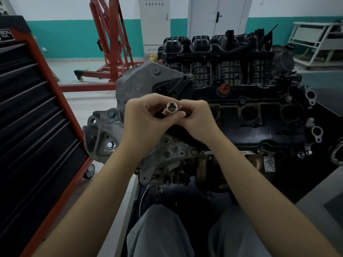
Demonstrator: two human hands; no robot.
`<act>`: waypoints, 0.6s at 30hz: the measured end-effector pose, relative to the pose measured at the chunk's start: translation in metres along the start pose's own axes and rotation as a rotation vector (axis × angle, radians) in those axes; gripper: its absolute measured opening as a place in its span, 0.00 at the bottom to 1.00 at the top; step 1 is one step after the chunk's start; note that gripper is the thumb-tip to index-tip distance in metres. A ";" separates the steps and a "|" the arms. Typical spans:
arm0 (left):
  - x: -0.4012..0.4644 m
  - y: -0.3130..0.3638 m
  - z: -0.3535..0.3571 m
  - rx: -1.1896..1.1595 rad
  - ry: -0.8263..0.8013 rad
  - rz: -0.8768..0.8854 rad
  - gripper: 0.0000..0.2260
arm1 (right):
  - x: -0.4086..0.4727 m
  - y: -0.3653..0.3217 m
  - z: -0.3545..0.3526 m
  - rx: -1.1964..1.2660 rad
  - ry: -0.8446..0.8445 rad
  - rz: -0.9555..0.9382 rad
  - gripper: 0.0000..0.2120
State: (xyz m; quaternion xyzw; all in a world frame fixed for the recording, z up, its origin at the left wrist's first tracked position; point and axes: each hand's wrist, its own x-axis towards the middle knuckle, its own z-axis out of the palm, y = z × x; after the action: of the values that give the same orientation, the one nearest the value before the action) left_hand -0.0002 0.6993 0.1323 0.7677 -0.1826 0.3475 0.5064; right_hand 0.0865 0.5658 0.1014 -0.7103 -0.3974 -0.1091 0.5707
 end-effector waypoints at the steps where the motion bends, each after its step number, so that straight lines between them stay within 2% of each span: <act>1: 0.000 0.000 0.001 -0.004 0.027 -0.001 0.10 | 0.000 0.000 0.000 -0.002 -0.008 -0.010 0.08; 3: 0.001 0.000 0.000 -0.055 0.040 -0.023 0.11 | 0.000 -0.001 0.000 -0.022 -0.040 -0.024 0.11; 5: 0.002 -0.001 -0.002 -0.121 -0.015 -0.048 0.13 | 0.000 -0.001 0.000 -0.043 -0.057 -0.025 0.12; 8: 0.002 0.000 -0.004 -0.131 -0.093 -0.042 0.14 | 0.000 0.000 0.001 -0.017 -0.013 0.012 0.08; 13: 0.001 0.001 -0.004 -0.023 0.002 -0.024 0.13 | -0.001 -0.003 -0.001 0.014 0.020 0.015 0.08; 18: 0.001 -0.001 -0.005 -0.135 -0.033 -0.075 0.14 | 0.000 -0.003 0.001 -0.010 -0.026 0.017 0.10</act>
State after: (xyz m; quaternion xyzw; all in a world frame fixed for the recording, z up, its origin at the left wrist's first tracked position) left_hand -0.0005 0.7038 0.1340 0.7440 -0.1849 0.3022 0.5665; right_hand 0.0840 0.5664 0.1032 -0.7179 -0.3982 -0.0973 0.5627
